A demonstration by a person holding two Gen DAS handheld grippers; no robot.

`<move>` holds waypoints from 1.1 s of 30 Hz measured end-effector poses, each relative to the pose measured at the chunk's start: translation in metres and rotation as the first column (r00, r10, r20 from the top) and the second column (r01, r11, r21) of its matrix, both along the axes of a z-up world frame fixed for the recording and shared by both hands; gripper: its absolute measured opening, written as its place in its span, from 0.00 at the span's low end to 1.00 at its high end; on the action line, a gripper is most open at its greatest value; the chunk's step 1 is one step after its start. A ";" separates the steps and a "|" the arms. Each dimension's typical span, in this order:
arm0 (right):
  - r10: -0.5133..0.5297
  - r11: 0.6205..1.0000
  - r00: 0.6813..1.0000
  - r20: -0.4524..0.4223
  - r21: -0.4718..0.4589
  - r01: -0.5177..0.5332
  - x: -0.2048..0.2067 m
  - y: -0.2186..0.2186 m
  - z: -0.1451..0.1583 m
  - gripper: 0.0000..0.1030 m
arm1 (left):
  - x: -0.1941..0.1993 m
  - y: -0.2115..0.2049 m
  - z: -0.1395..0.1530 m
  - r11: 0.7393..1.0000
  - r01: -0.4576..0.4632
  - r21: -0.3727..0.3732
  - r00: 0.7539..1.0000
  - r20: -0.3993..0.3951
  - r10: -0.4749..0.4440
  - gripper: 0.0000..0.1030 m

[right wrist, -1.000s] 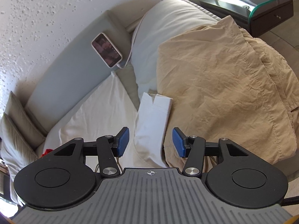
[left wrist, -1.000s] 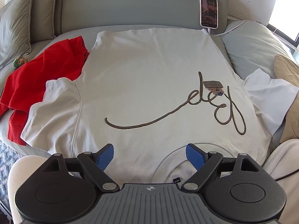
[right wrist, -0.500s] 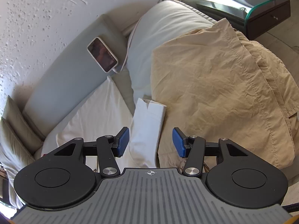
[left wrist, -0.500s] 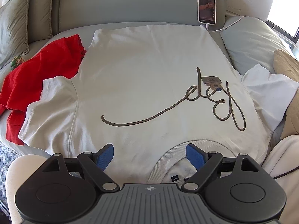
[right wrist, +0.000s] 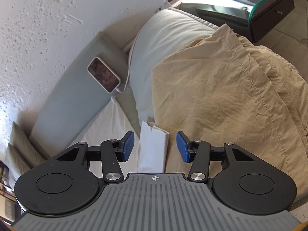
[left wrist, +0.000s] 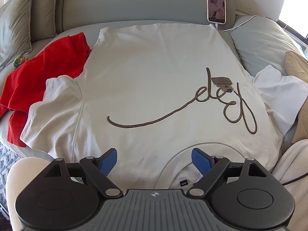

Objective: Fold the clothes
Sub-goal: 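Fold the held sleeve across the printed body with the right gripper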

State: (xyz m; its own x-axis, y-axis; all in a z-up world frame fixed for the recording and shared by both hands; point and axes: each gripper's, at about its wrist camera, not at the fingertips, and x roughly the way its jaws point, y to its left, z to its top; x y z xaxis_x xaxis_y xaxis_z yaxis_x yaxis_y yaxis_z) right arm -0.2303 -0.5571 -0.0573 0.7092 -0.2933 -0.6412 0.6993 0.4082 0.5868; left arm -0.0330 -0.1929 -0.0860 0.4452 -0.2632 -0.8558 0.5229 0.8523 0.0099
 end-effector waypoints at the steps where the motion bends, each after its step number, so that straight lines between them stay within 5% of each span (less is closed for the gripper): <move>1: 0.001 1.000 1.000 -0.005 0.009 -0.001 0.002 -0.003 -0.003 0.47 | 0.000 0.000 0.000 1.000 0.002 0.001 1.000 0.000 -0.002 0.82; 5: 0.017 1.000 0.999 -0.032 0.015 -0.017 0.012 -0.013 -0.011 0.36 | -0.001 -0.002 -0.001 1.000 0.008 0.005 1.000 -0.001 -0.008 0.82; 7: 0.041 0.998 0.997 -0.066 -0.038 -0.044 0.021 -0.013 -0.012 0.06 | -0.002 -0.001 0.000 1.000 0.008 0.000 1.000 0.003 -0.008 0.82; 12: 0.118 0.980 0.990 -0.081 -0.149 -0.129 0.036 0.008 0.002 0.01 | 0.000 0.004 0.003 1.000 -0.017 -0.017 1.000 0.009 0.017 0.82; 15: 0.249 0.941 0.964 -0.092 -0.213 -0.264 0.051 0.039 0.016 0.01 | 0.000 0.006 0.004 0.999 -0.022 -0.025 1.000 0.009 0.022 0.82; 21: 0.515 0.775 0.823 -0.240 -0.281 -0.566 0.093 0.118 0.008 0.01 | -0.001 0.012 0.006 0.999 -0.031 -0.038 0.999 0.016 0.032 0.82; 27: 0.622 0.662 0.672 -0.402 -0.189 -0.726 0.114 0.160 -0.037 0.06 | -0.001 0.019 0.006 0.998 -0.044 -0.039 0.999 0.017 0.045 0.82; 29: 0.618 0.681 0.676 -0.402 -0.157 -0.715 0.110 0.159 -0.039 0.10 | 0.000 0.020 0.005 0.998 -0.046 -0.040 0.999 0.013 0.046 0.82; 30: 0.615 0.699 0.691 -0.379 -0.143 -0.701 0.105 0.154 -0.036 0.19 | 0.000 0.020 0.004 0.998 -0.047 -0.041 0.999 0.010 0.047 0.82; 31: 0.605 0.722 0.715 -0.350 -0.137 -0.678 0.099 0.148 -0.032 0.32 | 0.000 0.020 0.003 0.998 -0.048 -0.041 0.999 0.007 0.048 0.82; 33: 0.554 0.776 0.779 -0.294 -0.157 -0.611 0.089 0.134 -0.022 0.35 | 0.001 0.019 0.002 0.998 -0.046 -0.040 0.999 0.004 0.047 0.82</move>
State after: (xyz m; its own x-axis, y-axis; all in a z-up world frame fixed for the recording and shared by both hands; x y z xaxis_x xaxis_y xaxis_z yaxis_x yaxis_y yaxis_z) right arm -0.1411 -0.4228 -0.0790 0.6408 -0.0282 -0.7672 0.3779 0.8815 0.2832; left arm -0.0321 -0.1744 -0.0839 0.4616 -0.2761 -0.8430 0.4828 0.8754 -0.0223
